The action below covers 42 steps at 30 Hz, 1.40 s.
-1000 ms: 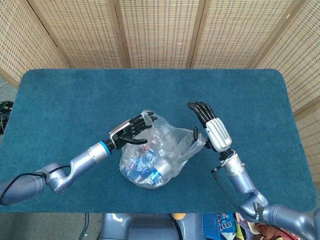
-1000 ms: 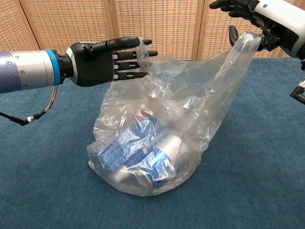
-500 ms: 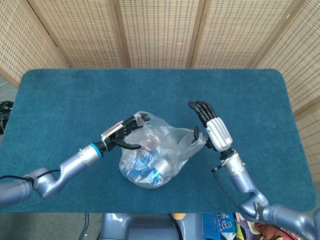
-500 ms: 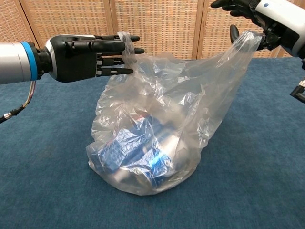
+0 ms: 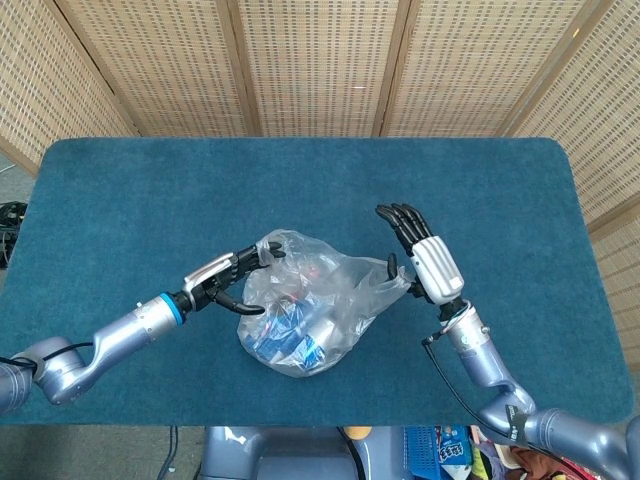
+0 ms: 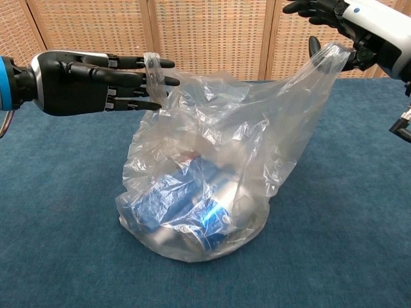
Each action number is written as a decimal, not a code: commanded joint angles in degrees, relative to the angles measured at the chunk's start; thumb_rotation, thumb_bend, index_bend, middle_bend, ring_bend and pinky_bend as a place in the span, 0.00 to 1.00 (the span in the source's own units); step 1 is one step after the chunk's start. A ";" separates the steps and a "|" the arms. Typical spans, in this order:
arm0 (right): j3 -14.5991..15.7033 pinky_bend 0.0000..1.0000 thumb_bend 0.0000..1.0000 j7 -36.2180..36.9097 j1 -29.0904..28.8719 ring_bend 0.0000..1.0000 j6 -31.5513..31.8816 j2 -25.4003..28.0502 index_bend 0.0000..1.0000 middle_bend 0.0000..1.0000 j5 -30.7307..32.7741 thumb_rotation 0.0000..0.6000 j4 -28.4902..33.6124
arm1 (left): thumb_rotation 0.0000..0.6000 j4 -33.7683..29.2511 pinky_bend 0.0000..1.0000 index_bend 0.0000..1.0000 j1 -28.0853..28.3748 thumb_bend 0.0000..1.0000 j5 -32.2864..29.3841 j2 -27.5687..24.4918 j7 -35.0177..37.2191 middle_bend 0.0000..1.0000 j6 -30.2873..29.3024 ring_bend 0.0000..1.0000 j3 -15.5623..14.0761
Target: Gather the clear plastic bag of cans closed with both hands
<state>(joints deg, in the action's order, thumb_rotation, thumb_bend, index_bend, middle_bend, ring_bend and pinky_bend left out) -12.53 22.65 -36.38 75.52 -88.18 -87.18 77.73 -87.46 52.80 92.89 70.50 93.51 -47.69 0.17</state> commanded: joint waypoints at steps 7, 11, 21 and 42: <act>0.22 0.00 0.82 -1.20 0.09 0.00 0.40 0.06 0.00 0.11 -0.55 1.00 0.74 | 1.00 6.33 0.10 0.24 1.85 0.15 13.72 -1.38 13.46 0.25 -8.90 0.16 -7.12; 0.18 0.00 0.82 -1.53 0.13 0.00 0.35 0.02 0.00 0.11 -0.41 1.00 0.91 | 1.00 7.77 0.11 0.27 3.70 0.15 18.66 -3.00 16.72 0.28 -11.82 0.18 -10.66; 0.39 0.00 0.83 -1.81 0.16 0.00 0.11 -0.50 0.00 0.11 -0.29 1.00 0.63 | 1.00 8.22 0.00 0.08 5.41 0.15 22.16 -7.07 14.95 0.06 -14.78 0.01 -15.33; -0.03 0.00 0.83 -1.79 0.27 0.00 0.23 0.05 0.00 0.11 -0.12 1.00 1.27 | 1.00 -3.24 0.00 0.00 2.76 0.14 11.90 -10.59 -11.56 0.00 -11.45 0.00 -12.71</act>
<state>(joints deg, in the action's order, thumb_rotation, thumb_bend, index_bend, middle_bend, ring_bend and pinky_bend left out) -12.57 20.87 -36.11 75.73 -88.15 -87.30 78.99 -88.45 55.80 107.58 59.74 85.43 -60.82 -14.26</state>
